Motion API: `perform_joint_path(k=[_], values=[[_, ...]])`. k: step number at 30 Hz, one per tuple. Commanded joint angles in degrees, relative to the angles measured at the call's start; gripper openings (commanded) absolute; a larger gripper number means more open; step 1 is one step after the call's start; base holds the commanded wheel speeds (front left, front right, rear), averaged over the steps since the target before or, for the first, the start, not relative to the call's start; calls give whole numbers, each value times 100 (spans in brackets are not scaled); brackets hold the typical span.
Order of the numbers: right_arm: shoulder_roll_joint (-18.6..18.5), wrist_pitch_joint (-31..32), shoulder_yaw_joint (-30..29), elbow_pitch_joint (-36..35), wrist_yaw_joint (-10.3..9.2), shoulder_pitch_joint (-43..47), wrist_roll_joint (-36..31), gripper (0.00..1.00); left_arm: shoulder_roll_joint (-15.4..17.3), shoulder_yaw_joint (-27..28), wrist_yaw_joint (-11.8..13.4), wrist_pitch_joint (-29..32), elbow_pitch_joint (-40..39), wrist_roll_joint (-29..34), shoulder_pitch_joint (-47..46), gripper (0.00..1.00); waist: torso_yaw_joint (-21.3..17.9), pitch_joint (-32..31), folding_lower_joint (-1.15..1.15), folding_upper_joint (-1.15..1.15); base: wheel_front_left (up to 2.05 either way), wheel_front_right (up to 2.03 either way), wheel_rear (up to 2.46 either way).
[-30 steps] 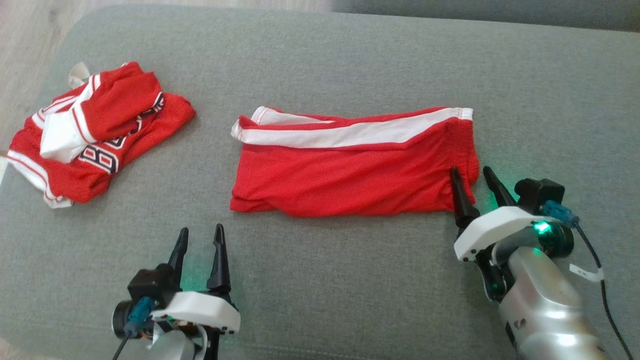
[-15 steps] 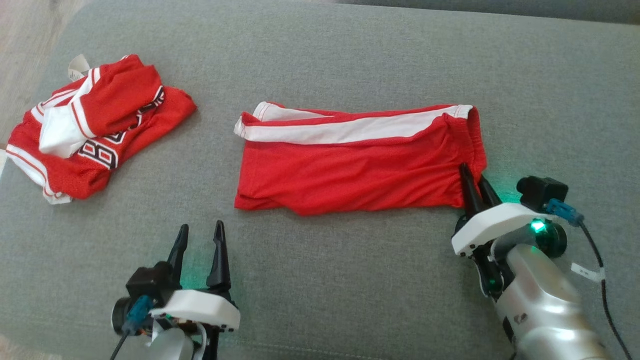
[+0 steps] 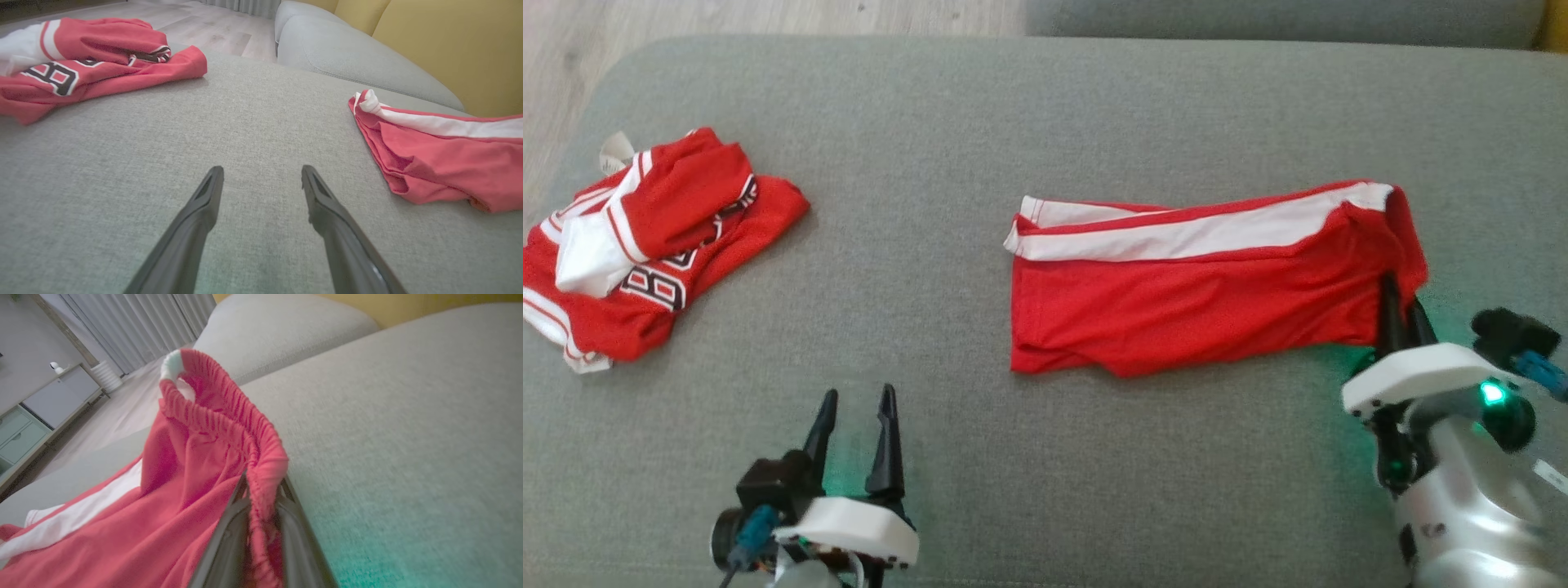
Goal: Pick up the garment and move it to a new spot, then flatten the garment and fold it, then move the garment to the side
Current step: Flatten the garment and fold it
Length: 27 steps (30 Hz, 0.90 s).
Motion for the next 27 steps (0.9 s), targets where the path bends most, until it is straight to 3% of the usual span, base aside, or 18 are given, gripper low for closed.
perform_joint_path(k=[1,6,12,22,23,24,25,27], values=[[63,-30,225,-209,-4,-197,5,0,60,111,-2,-15,-108,15,-56,100,-35,-55,0,0,0,0,0],[226,37,1167,-643,-4,-237,711,0,60,-66,17,-15,-34,-67,1,100,7,-193,0,0,0,0,0],[277,101,2283,-1175,-4,-266,1418,0,60,-219,46,-15,6,-162,50,100,424,-321,0,0,0,0,0],[286,75,3368,-486,-4,-814,1656,0,60,-235,43,-15,118,-137,148,100,1424,-272,0,0,0,0,0],[286,79,3461,-343,-4,-859,1646,4,60,-241,42,-15,127,-139,159,100,1495,-270,0,0,0,0,0],[286,75,3535,-222,-4,-895,1664,92,60,-251,44,-15,131,-143,170,100,1554,-269,0,0,0,0,0],[286,67,3596,-130,-4,-932,1695,100,60,-256,40,-15,133,-146,177,100,1596,-264,0,0,0,0,0],[286,36,3710,-46,-4,-982,1767,100,60,-249,42,-15,125,-142,186,100,1624,-269,0,0,0,0,0]])
